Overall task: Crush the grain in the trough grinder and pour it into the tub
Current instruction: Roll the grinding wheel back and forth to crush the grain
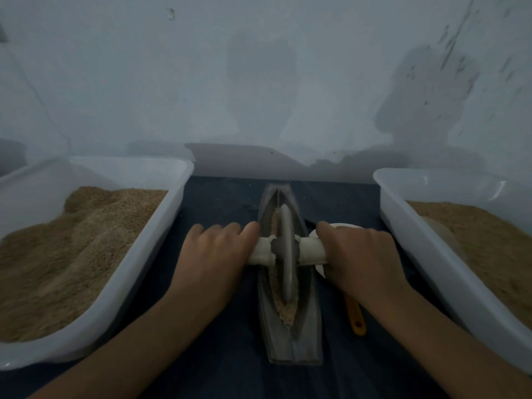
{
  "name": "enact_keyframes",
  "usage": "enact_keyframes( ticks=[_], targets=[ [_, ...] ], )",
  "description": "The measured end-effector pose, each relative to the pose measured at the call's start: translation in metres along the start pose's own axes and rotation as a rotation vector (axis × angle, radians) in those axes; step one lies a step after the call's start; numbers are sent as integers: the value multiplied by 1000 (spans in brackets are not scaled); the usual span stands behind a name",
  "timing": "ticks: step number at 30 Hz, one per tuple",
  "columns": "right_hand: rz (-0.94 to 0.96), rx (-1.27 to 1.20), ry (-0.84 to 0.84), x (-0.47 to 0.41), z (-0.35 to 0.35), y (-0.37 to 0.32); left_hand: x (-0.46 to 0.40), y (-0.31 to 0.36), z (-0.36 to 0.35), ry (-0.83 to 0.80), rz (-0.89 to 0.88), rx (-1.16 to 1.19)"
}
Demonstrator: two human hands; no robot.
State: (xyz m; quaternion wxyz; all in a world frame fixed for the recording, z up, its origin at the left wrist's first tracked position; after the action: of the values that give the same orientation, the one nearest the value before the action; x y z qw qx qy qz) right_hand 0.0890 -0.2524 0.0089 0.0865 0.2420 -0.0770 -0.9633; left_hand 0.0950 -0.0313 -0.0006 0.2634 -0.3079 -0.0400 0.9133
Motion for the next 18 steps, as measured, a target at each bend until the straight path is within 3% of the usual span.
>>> enact_keyframes(
  ticks=[4,11,18],
  targets=[
    [-19,-9,44,-9,-3,-1,-13,-5,-7,-20,21,-5],
    [-46,55,-33,-73,-29,10,-64,-27,-44,-48,153,-96],
    [-96,36,-2,-57,-27,8,-61,-18,-32,-30,118,-61]
  ],
)
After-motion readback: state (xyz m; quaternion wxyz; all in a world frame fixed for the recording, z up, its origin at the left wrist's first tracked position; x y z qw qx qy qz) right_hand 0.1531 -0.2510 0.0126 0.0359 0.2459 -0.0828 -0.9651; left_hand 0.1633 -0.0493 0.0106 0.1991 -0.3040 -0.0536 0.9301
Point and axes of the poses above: each hand's wrist, its own x-axis away from the middle knuckle, its own z-axis out of the back of the hand, y = z × x, the point moved 4 cm from there along -x, towards the middle knuckle, and after that the axes turned 4 degrees about -z, right-handed, at the moved point
